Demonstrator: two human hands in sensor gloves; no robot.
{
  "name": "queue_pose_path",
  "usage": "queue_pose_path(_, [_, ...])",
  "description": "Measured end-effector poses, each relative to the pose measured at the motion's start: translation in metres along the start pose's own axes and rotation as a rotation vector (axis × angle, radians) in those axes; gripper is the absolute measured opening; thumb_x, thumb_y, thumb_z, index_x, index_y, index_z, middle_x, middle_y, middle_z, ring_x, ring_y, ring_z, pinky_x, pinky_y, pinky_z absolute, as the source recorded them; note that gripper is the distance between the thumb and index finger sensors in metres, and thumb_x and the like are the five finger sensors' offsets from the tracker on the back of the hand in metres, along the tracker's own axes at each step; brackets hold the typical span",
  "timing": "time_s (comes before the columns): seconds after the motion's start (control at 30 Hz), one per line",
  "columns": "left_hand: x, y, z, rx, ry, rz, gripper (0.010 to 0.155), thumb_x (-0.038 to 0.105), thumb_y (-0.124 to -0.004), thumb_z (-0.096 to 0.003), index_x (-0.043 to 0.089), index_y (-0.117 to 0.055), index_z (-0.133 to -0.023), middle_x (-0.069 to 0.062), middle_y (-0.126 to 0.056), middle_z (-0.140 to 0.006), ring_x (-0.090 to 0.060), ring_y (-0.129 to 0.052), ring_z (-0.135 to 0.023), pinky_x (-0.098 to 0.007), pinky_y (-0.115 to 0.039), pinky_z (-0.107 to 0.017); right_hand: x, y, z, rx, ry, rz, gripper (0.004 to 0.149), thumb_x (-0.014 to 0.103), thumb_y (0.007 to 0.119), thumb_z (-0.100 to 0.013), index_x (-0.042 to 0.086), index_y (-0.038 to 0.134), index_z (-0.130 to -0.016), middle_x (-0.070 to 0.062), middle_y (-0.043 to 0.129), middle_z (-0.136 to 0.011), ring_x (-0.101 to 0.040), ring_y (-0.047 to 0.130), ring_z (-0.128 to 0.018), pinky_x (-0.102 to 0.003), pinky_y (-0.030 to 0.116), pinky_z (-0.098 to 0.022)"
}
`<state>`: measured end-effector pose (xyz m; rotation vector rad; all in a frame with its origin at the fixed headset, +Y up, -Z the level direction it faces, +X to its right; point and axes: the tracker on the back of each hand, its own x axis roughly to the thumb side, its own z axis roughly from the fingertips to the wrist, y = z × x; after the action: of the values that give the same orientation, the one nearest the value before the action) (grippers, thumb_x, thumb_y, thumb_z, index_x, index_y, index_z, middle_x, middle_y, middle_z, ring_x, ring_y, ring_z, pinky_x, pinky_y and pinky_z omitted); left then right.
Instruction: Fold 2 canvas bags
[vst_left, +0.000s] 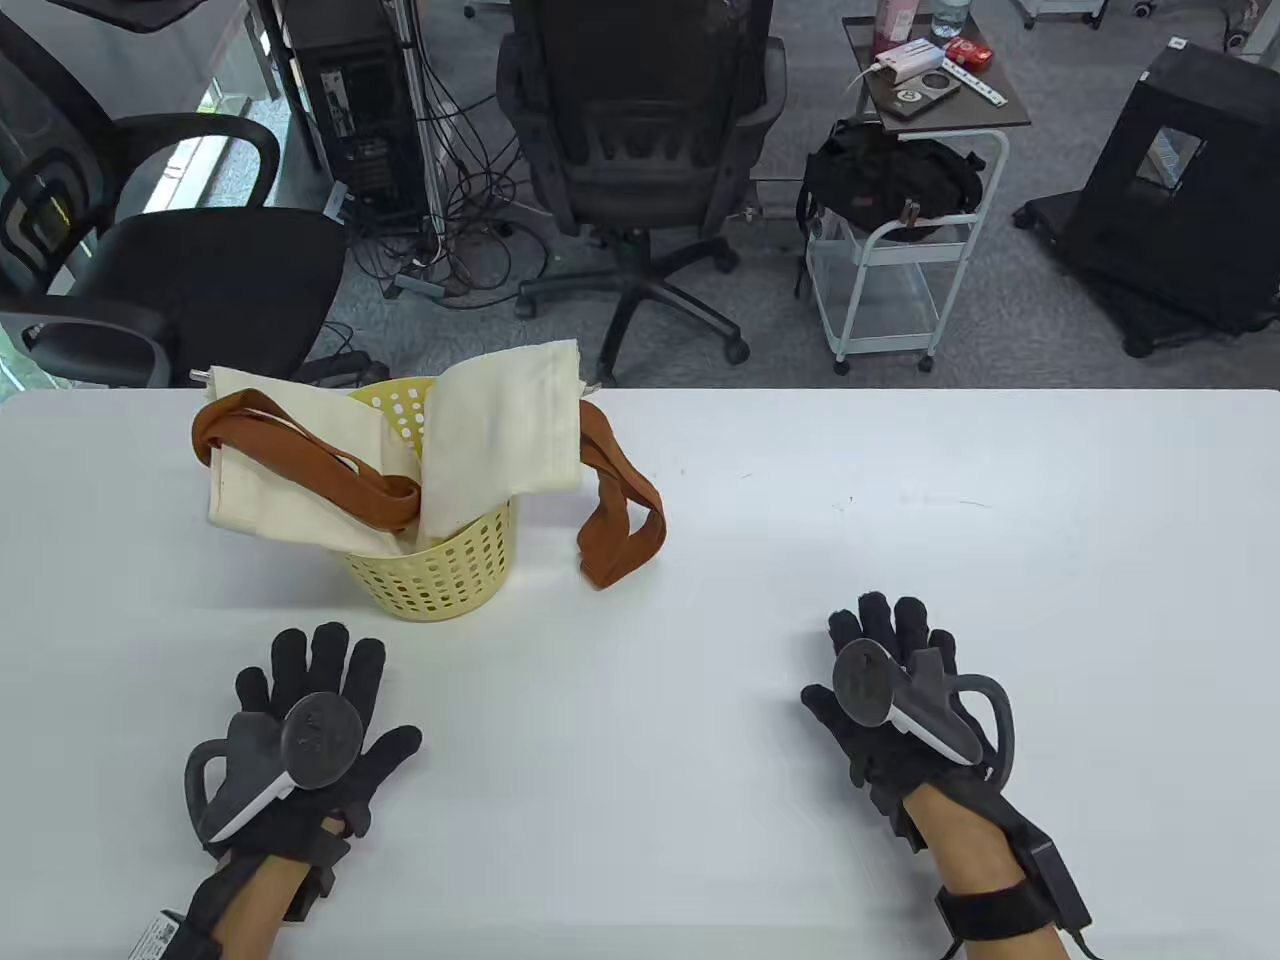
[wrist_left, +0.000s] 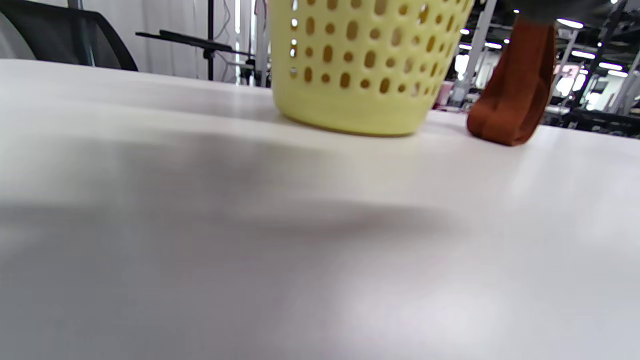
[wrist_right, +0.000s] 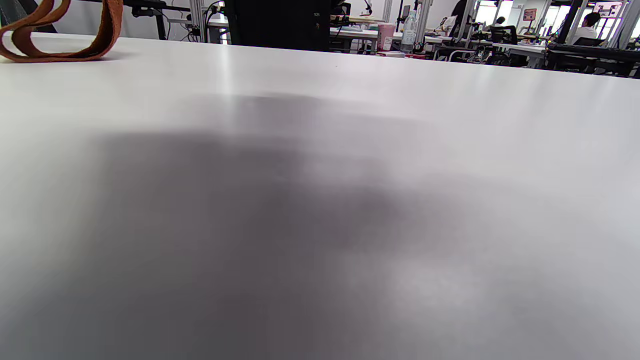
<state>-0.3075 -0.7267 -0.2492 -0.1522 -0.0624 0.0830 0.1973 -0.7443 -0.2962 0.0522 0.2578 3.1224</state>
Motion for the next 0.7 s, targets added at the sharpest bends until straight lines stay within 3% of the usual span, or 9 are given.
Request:
queue_pose_path(0.47, [0.003, 0.002, 0.001, 0.009, -0.002, 0.002, 0.087, 0.067, -0.065, -0.0367, 0.034, -0.025, -0.107, 0.001, -0.006, -0.116, -0.039, 0.0, -0.11, -0.068, -0.007, -0.075, -0.001, 0.001, -0.001, 0.002, -0.003, 0.002, 0.078, 0.061, 0.056, -0.042, 0.029, 0.029, -0.108, -0.005, 0.011, -0.116, -0.039, 0.008, -0.105, -0.064, 0.02, -0.076])
queue_pose_path(0.7, [0.012, 0.011, 0.009, 0.102, 0.028, -0.007, 0.084, 0.064, -0.068, -0.0391, 0.032, -0.03, -0.107, -0.001, -0.014, -0.117, -0.039, -0.009, -0.112, -0.068, -0.012, -0.076, -0.001, 0.002, -0.001, 0.008, -0.009, -0.02, 0.078, 0.061, 0.056, -0.042, 0.029, 0.029, -0.108, -0.005, 0.011, -0.116, -0.039, 0.008, -0.105, -0.064, 0.02, -0.076])
